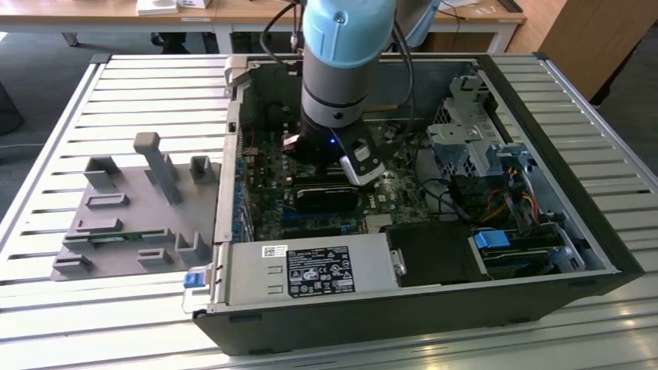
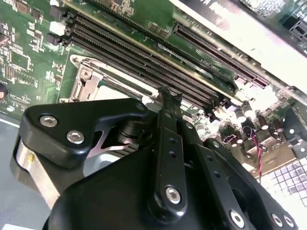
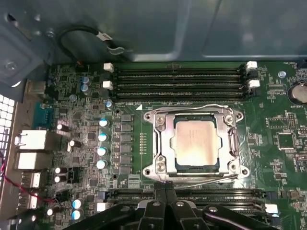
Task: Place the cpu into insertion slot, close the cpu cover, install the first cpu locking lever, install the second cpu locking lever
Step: 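Install the second cpu locking lever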
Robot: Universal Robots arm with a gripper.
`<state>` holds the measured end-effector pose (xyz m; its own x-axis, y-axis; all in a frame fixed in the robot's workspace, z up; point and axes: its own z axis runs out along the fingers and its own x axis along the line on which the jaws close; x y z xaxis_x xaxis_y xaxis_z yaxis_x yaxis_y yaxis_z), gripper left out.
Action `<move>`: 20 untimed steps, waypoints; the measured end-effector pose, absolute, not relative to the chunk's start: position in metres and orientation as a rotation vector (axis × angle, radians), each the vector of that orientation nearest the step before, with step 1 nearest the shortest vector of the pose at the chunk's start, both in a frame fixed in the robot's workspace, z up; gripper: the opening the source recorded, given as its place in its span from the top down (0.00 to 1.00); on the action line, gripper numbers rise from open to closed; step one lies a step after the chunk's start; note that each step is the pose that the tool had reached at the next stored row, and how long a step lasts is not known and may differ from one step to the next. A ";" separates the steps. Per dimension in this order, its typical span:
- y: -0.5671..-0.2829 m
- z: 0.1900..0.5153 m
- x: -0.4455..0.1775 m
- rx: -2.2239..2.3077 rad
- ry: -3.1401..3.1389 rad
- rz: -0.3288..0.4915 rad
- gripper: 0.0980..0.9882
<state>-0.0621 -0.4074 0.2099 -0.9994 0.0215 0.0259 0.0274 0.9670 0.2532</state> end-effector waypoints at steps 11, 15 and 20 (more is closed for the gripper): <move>-0.411 0.201 -0.066 -0.038 -3.088 -0.437 0.99; -0.411 0.199 -0.067 -0.038 -3.088 -0.438 0.99; -0.411 0.197 -0.069 -0.038 -3.087 -0.443 0.99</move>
